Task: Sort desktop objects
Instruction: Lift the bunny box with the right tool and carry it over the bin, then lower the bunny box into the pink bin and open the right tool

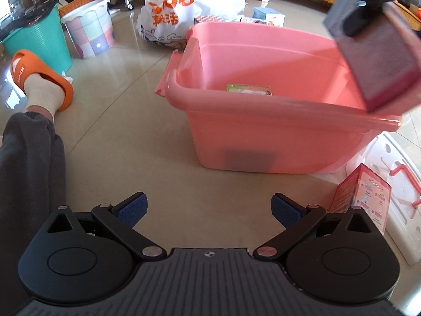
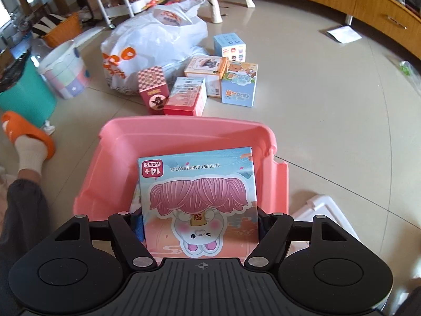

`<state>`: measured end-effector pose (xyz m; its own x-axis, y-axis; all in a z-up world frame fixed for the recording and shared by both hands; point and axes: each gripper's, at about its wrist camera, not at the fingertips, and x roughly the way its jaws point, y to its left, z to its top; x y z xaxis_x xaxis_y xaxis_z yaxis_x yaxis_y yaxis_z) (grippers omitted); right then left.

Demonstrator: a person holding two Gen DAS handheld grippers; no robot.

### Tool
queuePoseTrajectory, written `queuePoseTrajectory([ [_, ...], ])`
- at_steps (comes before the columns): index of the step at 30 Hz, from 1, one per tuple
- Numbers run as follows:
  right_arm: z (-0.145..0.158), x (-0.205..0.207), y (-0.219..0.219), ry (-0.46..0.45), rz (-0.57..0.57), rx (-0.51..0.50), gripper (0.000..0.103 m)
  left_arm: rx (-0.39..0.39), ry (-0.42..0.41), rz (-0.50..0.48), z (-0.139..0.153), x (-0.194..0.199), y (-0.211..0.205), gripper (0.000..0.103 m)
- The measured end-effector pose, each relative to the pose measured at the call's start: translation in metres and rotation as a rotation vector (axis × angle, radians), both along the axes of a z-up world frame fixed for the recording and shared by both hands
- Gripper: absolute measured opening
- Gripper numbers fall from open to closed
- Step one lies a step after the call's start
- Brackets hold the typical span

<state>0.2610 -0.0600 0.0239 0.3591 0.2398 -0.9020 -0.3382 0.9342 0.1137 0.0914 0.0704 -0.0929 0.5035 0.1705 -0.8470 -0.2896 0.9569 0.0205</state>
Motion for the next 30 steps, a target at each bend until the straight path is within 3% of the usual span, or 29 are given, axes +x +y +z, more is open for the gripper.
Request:
queuePoseTrajectory([
  [5,-0.035,0.029,0.027,0.011,-0.024,-0.067,0.066,-0.012,0.012,0.032,-0.007,0.003,0.004,0.103],
  [17,-0.099,0.062,0.057,0.090,-0.065,-0.119,0.066,-0.024,0.058,0.059,-0.018,0.007,0.006,0.103],
  [30,-0.141,0.075,0.069,0.118,-0.093,-0.162,0.066,-0.030,0.087,0.068,-0.026,0.008,0.005,0.103],
])
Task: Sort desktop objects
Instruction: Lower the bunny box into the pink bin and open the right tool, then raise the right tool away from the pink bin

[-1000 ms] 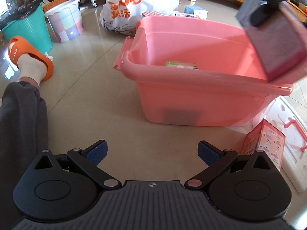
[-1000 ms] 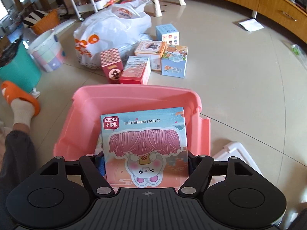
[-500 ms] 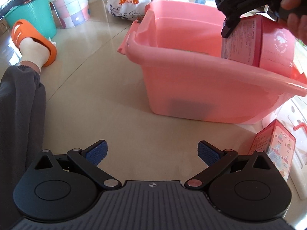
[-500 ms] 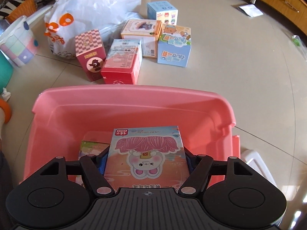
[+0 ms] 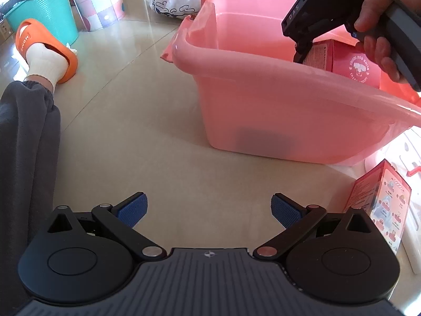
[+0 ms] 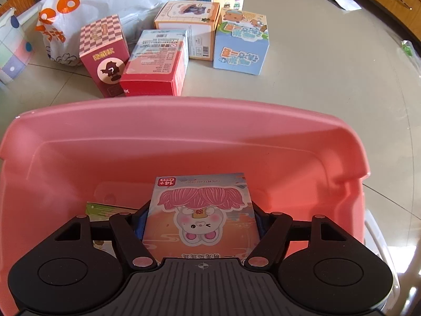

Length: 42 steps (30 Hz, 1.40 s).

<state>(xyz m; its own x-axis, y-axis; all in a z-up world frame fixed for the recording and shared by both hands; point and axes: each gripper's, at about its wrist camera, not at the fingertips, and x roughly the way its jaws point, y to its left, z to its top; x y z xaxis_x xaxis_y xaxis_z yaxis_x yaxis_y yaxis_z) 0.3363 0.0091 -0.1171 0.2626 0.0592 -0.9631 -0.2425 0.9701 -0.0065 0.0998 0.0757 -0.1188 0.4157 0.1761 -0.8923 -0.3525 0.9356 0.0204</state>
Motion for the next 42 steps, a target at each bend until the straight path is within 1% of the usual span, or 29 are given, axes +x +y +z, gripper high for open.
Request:
queuePoseTrajectory([
  [3,-0.009,0.000,-0.001,0.018,-0.004,-0.011,0.066,0.003,0.006,-0.005,-0.002,0.000,-0.001,0.103],
  [9,-0.020,0.001,-0.006,0.045,-0.016,0.000,0.067,0.009,0.011,-0.008,-0.004,-0.002,-0.003,0.103],
  [12,-0.023,0.001,-0.003,0.067,0.004,-0.009,0.068,0.012,0.013,-0.011,-0.005,-0.002,-0.004,0.103],
  [20,-0.023,0.001,-0.004,0.082,0.018,-0.003,0.067,0.006,0.027,-0.016,-0.008,0.000,-0.004,0.103],
  [23,-0.015,0.000,-0.007,0.077,0.025,0.010,0.068,0.006,0.025,-0.025,-0.009,0.001,-0.003,0.103],
  [25,-0.005,-0.003,-0.009,0.058,0.042,0.021,0.073,0.004,0.027,-0.033,-0.009,0.002,-0.004,0.103],
  [28,0.016,-0.009,-0.013,0.028,0.067,0.053,0.073,0.013,0.025,-0.047,-0.006,0.001,-0.006,0.103],
  [29,0.026,-0.012,-0.016,0.015,0.073,0.068,0.075,0.018,0.020,-0.051,-0.005,0.001,-0.008,0.103],
  [30,0.038,-0.015,-0.020,-0.004,0.076,0.084,0.079,0.021,0.012,-0.058,-0.002,0.000,-0.010,0.103],
  [33,0.081,-0.029,-0.036,-0.070,0.105,0.149,0.079,0.020,-0.005,-0.076,0.006,-0.002,-0.014,0.103],
  [36,0.127,-0.044,-0.062,-0.140,0.134,0.212,0.081,0.007,-0.009,-0.091,0.015,-0.005,-0.019,0.103],
  [39,0.170,-0.066,-0.104,-0.182,0.119,0.249,0.084,-0.004,-0.011,-0.093,0.025,-0.007,-0.025,0.103],
  [42,0.183,-0.102,-0.149,-0.188,0.093,0.246,0.085,-0.017,-0.013,-0.100,0.034,-0.009,-0.032,0.103],
])
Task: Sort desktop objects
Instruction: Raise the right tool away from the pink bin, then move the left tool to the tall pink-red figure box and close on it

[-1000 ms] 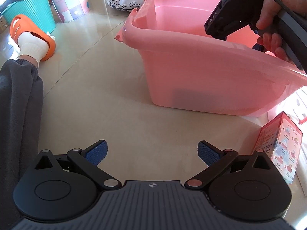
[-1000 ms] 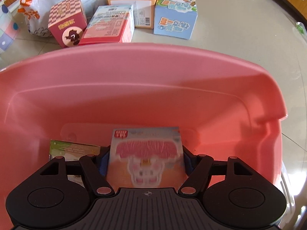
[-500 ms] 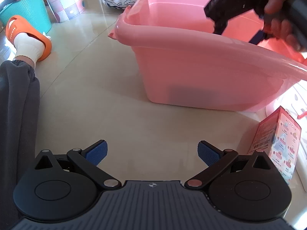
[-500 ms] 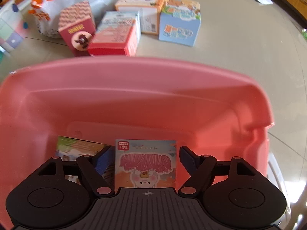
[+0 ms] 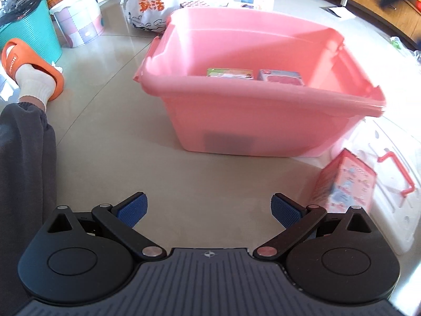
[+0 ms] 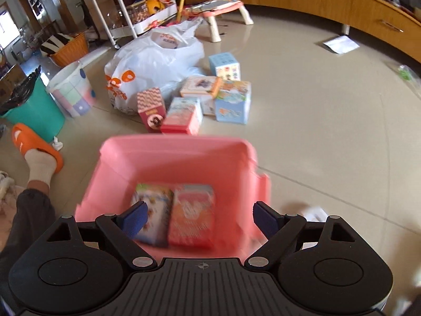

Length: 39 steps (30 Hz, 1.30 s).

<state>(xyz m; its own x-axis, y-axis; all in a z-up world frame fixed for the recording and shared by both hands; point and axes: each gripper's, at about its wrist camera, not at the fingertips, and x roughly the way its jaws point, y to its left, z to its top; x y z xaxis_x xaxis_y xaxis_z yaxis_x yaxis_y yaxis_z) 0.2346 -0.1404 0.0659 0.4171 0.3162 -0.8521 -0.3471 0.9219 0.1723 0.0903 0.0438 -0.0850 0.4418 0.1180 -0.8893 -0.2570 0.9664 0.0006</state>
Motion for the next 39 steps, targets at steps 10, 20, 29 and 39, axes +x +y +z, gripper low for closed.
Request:
queuePoseTrajectory([
  [10,-0.072,-0.112,-0.123,0.124,-0.206,-0.055,0.085,0.002,0.005,-0.083,0.023,-0.002,-0.028,0.103],
  [20,-0.124,-0.158,-0.154,0.161,-0.344,0.020,0.084,-0.023,0.012,-0.178,0.030,0.006,-0.061,0.103],
  [29,-0.142,-0.163,-0.190,0.235,-0.521,0.138,0.085,-0.073,0.027,-0.270,0.022,0.025,-0.097,0.103],
  [39,-0.156,-0.159,-0.194,0.274,-0.534,0.190,0.085,-0.037,0.069,-0.366,-0.011,0.056,-0.133,0.103],
])
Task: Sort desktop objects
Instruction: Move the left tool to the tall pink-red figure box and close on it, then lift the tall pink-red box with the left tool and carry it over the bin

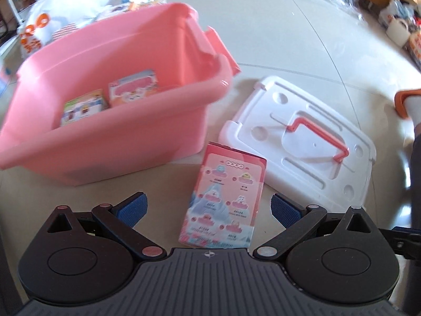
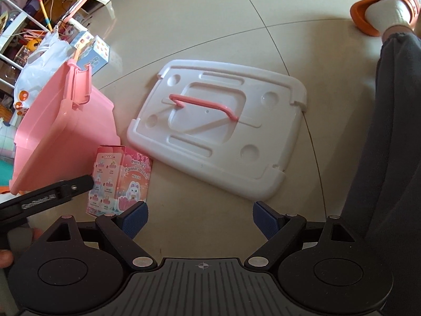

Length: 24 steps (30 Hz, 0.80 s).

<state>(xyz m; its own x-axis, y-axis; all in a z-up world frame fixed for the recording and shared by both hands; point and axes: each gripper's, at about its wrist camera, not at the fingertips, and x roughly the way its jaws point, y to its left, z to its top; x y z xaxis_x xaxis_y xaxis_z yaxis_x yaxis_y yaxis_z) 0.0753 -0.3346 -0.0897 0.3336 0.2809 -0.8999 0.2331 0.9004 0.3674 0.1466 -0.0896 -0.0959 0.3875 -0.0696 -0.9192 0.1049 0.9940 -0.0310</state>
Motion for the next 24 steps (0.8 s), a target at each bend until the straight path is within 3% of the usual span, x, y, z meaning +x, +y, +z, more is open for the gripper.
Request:
queuePoseTrajectory([
  [14,-0.019,0.007,-0.005,0.064,-0.030,0.055,0.085,0.051,0.099,-0.056,-0.060,0.024,-0.021,0.100],
  [21,-0.025,0.009,-0.004,0.088,-0.035,0.060,0.085,0.039,0.152,-0.074,-0.082,0.023,-0.019,0.079],
  [24,-0.027,0.009,-0.003,0.098,-0.031,0.056,0.085,0.058,0.135,-0.108,-0.083,0.017,-0.022,0.075],
])
